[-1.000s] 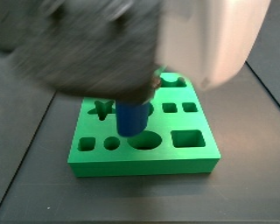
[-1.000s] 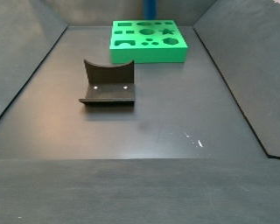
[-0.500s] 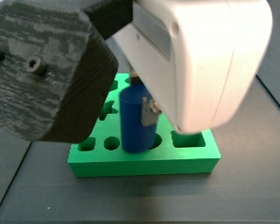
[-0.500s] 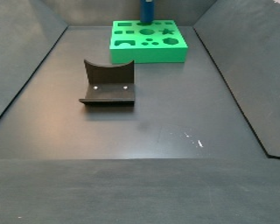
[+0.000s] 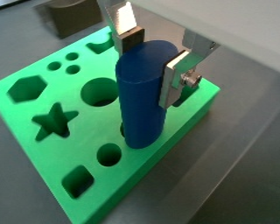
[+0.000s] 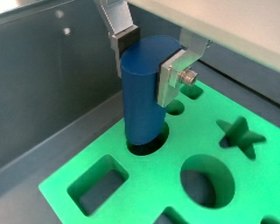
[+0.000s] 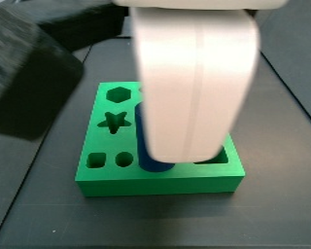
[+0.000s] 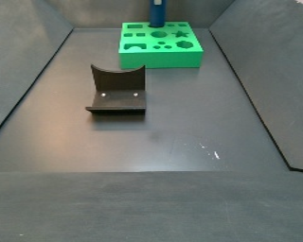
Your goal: Insert the oval object.
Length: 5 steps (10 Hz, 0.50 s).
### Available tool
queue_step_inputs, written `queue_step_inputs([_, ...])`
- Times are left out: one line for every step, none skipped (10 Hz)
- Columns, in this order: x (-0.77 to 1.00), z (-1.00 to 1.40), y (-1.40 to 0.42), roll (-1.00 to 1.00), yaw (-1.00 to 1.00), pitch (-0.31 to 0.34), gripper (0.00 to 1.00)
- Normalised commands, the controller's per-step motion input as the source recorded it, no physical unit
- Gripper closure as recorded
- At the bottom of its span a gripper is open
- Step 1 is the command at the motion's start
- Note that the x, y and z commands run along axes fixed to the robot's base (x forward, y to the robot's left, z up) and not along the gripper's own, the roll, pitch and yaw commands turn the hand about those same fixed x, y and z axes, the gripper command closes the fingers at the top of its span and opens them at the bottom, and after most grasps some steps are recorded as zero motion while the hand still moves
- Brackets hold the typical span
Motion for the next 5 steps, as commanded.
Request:
queue_step_inputs([0.43, -0.06, 0.01, 0.10, -0.52, 0.113, 1.00])
queue_step_inputs([0.22, -0.05, 0.00, 0.13, -0.25, 0.073, 1.00])
queue_step_inputs([0.01, -0.15, 0.06, 0.15, 0.01, 0.069, 1.00])
queue_step_inputs([0.16, -0.34, 0.03, 0.12, 0.00, 0.056, 1.00])
queue_step_inputs([-0.01, -0.26, 0.14, 0.18, 0.00, 0.031, 1.00])
